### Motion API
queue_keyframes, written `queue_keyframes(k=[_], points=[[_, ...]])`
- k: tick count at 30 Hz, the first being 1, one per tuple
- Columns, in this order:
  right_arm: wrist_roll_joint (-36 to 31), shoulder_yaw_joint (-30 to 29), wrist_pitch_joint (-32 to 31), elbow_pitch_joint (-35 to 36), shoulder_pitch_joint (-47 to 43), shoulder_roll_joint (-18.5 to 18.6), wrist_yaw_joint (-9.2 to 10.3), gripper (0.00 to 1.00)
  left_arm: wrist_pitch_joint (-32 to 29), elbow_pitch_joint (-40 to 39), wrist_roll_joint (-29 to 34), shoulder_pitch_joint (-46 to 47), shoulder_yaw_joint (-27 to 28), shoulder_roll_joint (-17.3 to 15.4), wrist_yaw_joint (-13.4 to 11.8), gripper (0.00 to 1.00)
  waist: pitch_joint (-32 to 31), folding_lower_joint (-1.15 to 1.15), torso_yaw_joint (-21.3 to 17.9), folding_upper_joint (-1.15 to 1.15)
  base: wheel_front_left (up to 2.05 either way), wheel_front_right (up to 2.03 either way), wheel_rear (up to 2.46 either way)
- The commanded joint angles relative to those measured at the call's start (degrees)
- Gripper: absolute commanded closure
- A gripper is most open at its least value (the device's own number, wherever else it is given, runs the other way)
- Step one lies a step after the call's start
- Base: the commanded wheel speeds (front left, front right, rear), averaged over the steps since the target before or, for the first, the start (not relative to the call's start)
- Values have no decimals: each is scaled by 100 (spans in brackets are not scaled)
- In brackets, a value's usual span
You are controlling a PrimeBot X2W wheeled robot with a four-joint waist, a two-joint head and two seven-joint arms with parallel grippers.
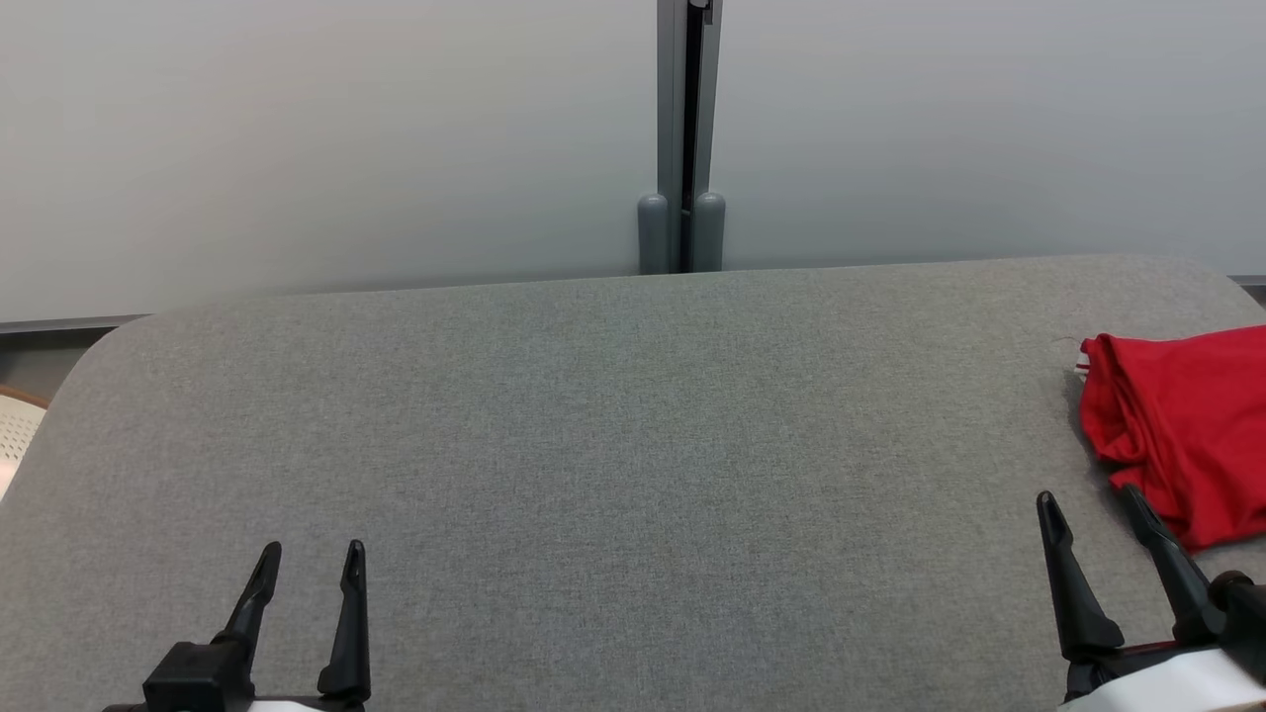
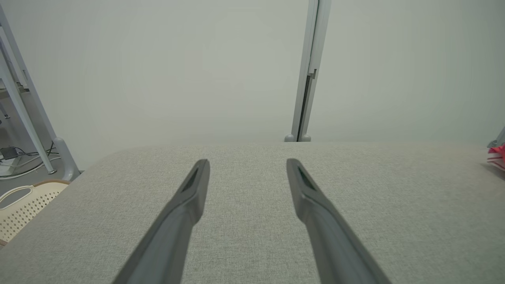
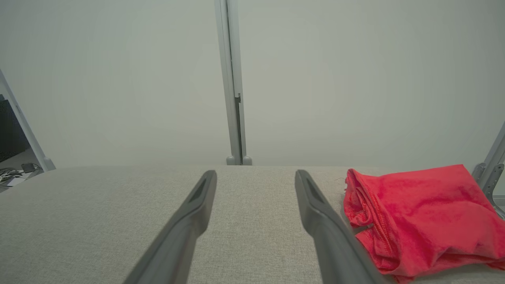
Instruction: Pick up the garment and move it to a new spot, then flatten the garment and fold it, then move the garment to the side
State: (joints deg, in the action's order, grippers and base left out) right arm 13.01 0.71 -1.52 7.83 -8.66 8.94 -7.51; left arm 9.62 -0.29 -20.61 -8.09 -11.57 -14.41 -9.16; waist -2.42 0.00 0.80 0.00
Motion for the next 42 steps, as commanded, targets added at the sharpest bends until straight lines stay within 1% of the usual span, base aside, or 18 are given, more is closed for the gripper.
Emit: queue_keyframes(k=[1, 2, 3, 6, 23, 24, 42], points=[[24, 6, 5, -17, 41, 17, 4, 0, -8, -32, 20, -61, -2, -37, -42, 0, 0, 0, 1, 0, 0, 0, 0], [32, 6, 8, -20, 48, 21, 4, 0, -20, -36, 20, -62, -11, -37, -40, 0, -1, 0, 4, 0, 0, 0, 0], [6, 3, 0, -4, 10, 0, 0, 100, -24, -24, 0, -5, -20, 0, -25, 100, -1, 0, 4, 0, 0, 0, 0], [89, 28, 4, -169, -53, -72, 0, 100, -45, 124, -84, -51, -58, 111, -9, 100, 2, 0, 4, 0, 0, 0, 0], [1916, -65, -49, -612, 304, -126, 1, 100, -334, 419, -1739, 295, 287, 280, 363, 100, 37, 0, -7, 0, 0, 0, 0], [1916, -65, -49, -612, 304, -126, 1, 100, -334, 419, -1739, 295, 287, 280, 363, 100, 37, 0, -7, 0, 0, 0, 0], [3462, -166, -110, -994, 609, -197, 1, 100, -598, 690, -3147, 605, 604, 445, 694, 100, 74, 0, -19, 0, 0, 0, 0]])
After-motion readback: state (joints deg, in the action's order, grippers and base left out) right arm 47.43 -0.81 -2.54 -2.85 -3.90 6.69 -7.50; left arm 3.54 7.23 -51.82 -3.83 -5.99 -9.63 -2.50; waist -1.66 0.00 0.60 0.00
